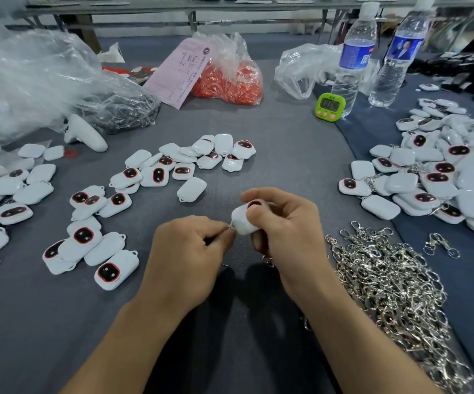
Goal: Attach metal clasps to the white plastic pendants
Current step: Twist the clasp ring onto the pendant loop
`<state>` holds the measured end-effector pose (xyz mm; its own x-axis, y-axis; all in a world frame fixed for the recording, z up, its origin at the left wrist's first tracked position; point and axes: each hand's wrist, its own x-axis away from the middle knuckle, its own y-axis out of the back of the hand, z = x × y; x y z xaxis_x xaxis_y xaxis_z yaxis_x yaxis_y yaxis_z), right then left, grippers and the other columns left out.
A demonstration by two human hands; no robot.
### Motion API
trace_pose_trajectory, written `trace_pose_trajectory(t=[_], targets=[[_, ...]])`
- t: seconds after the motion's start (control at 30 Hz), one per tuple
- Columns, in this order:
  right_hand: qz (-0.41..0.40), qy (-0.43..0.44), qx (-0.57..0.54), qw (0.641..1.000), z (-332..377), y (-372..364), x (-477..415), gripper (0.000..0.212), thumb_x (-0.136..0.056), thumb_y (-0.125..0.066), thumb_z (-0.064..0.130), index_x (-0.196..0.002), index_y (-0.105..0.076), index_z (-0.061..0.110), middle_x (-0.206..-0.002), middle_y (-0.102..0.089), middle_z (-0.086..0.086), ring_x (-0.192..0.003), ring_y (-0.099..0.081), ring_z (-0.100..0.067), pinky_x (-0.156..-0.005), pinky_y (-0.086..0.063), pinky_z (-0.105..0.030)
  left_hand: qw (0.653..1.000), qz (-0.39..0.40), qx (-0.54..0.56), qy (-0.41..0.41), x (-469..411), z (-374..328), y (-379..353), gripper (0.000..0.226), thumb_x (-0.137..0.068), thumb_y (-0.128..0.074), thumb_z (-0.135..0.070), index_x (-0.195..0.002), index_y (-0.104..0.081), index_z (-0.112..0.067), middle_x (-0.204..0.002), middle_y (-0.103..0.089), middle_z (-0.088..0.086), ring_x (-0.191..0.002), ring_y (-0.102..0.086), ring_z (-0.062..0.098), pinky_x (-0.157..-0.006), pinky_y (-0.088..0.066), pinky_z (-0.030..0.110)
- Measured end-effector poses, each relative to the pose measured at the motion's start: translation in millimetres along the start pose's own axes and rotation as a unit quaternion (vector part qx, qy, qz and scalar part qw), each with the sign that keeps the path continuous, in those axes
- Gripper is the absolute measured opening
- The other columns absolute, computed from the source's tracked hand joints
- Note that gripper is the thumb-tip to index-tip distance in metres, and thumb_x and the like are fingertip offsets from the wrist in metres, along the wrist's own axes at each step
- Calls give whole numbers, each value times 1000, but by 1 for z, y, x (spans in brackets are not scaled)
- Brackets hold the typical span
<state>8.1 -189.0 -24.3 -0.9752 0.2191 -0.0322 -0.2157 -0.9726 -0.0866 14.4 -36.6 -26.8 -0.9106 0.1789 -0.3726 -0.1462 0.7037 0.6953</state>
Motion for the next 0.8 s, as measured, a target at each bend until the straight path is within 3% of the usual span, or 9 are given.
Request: trace_pose_trajectory(t=[0.07,0.17,0.27,0.33,0.4,0.5,0.57,0.67,0.8], targets=[[-6,72,137,988,-4,-5,5,18,-86,-68,12,-90,-77,27,-67,-69,8,-52,-57,-6,-53,-46,-18,984,9,-158,-77,1,2,-2,27,-85,-59,-31,-68,-73,-16,-59,-59,-1,-60,-52,23,-57,-30,33],[-14,100,202,974,-7,-9,7,19,-90,-68,13,-91,-75,31,-73,-69,15,-61,-62,-4,-60,-47,-13,978,-1,-189,-88,2,5,-3,21,-88,-64,-22,-68,-71,-16,-61,-59,2,-60,-51,25,-59,-28,31],[-30,19,77,996,-2,-5,1,24,-94,-62,3,-90,-76,22,-66,-68,3,-48,-54,-12,-48,-44,-24,1000,5,-2,10,0,3,-4,19,-90,-65,-32,-76,-75,-24,-60,-61,-1,-61,-54,14,-59,-39,33],[-22,-49,-37,998,3,-2,-2,26,-95,-56,-3,-92,-75,13,-66,-68,-4,-42,-47,-14,-39,-35,-20,984,37,149,87,-4,0,-5,11,-89,-71,-33,-81,-79,-35,-60,-62,4,-55,-49,6,-57,-42,31],[0,-94,-108,990,6,2,-4,24,-97,-53,-4,-95,-74,7,-62,-66,-6,-40,-45,-14,-37,-29,-20,963,67,232,120,-7,-2,-4,13,-88,-75,-29,-82,-81,-38,-55,-59,6,-54,-44,4,-52,-38,26],[25,-121,-154,980,8,4,-3,23,-96,-52,-4,-95,-74,4,-59,-63,-8,-39,-44,-15,-38,-26,-21,945,79,284,139,-8,-4,-2,15,-87,-75,-22,-78,-82,-31,-46,-43,-10,-47,-35,4,-49,-33,15],[17,-106,-137,985,8,3,-3,24,-95,-53,-5,-94,-74,5,-59,-63,-8,-39,-43,-14,-38,-27,-21,961,66,241,120,-6,-3,-2,15,-87,-75,-25,-74,-81,-29,-47,-47,-8,-48,-37,4,-47,-33,20],[-19,-13,8,1000,5,-2,1,24,-92,-60,-3,-90,-76,15,-62,-64,-1,-44,-47,-13,-45,-38,-22,999,18,36,33,-1,0,-5,30,-84,-65,-33,-61,-67,-13,-51,-52,-3,-52,-47,11,-54,-36,30],[-27,112,207,972,-4,-18,16,22,-91,-67,10,-89,-72,31,-72,-67,15,-59,-60,-1,-55,-41,-7,968,10,-236,-87,1,-6,-2,23,-68,-62,-23,-47,-56,-16,-48,-52,2,-49,-48,27,-53,-28,29]])
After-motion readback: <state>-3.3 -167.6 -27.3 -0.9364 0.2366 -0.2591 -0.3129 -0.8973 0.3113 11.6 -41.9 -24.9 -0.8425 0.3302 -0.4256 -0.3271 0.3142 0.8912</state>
